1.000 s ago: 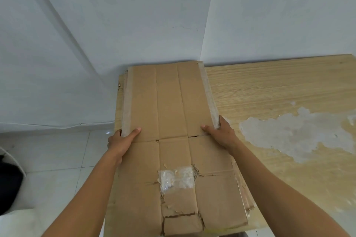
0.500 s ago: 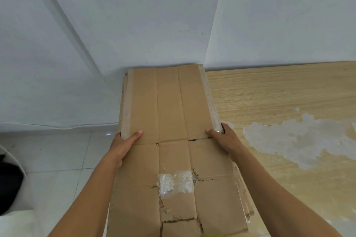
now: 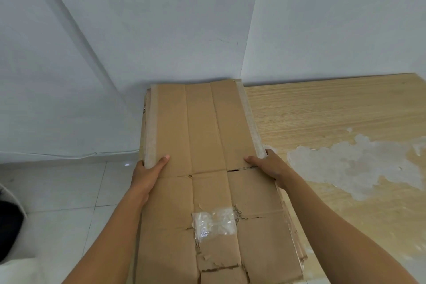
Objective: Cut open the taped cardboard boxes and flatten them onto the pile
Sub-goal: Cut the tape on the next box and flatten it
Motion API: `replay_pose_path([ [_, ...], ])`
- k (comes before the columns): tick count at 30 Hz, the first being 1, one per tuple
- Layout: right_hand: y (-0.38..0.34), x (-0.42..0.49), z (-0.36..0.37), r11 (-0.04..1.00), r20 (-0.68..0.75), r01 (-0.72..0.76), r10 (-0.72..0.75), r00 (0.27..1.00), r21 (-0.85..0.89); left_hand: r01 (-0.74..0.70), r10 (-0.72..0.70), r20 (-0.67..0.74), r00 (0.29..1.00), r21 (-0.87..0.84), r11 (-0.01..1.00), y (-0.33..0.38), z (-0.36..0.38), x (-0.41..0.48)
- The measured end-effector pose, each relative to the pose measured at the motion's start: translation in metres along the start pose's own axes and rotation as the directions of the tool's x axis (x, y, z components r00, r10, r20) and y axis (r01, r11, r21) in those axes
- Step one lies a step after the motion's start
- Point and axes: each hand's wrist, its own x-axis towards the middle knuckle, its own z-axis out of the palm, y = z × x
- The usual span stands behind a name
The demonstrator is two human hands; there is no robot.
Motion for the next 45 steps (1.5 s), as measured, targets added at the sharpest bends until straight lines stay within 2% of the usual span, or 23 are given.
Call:
replay_pose_path([
  [3, 0.004, -0.01, -0.007, 1.0, 0.089, 0.0, 0.003, 0.996, -0.025, -0.027, 0.03, -0.024, 0.999, 0.103, 0.994, -0.006, -0.003, -0.004],
  [8, 0.021, -0.022, -0.001, 0.995, 0.061, 0.098, -0.097, 0.993, -0.007, -0.066, 0.062, 0.031, 0.998, 0.153, 0.986, -0.009, -0.009, -0.012],
  [16, 0.027, -0.036, 0.0, 0.965, -0.132, 0.234, -0.248, 0.96, -0.115, -0.162, 0.168, -0.019, 0.986, 0.174, 0.971, -0.008, 0.001, -0.028],
  [22, 0.025, -0.057, -0.044, 0.925, -0.232, 0.331, -0.37, 0.9, -0.188, -0.259, 0.258, 0.025, 0.966, 0.105, 0.96, 0.015, 0.034, -0.049],
  [31, 0.067, -0.125, -0.15, 0.925, -0.455, 0.364, -0.373, 0.809, -0.11, -0.438, 0.422, 0.165, 0.892, 0.081, 0.895, 0.062, 0.131, -0.114],
  [45, 0.218, -0.286, -0.35, 0.932, -0.748, 0.363, -0.239, 0.62, 0.003, -0.622, 0.567, 0.389, 0.726, 0.02, 0.782, 0.064, 0.345, -0.312],
])
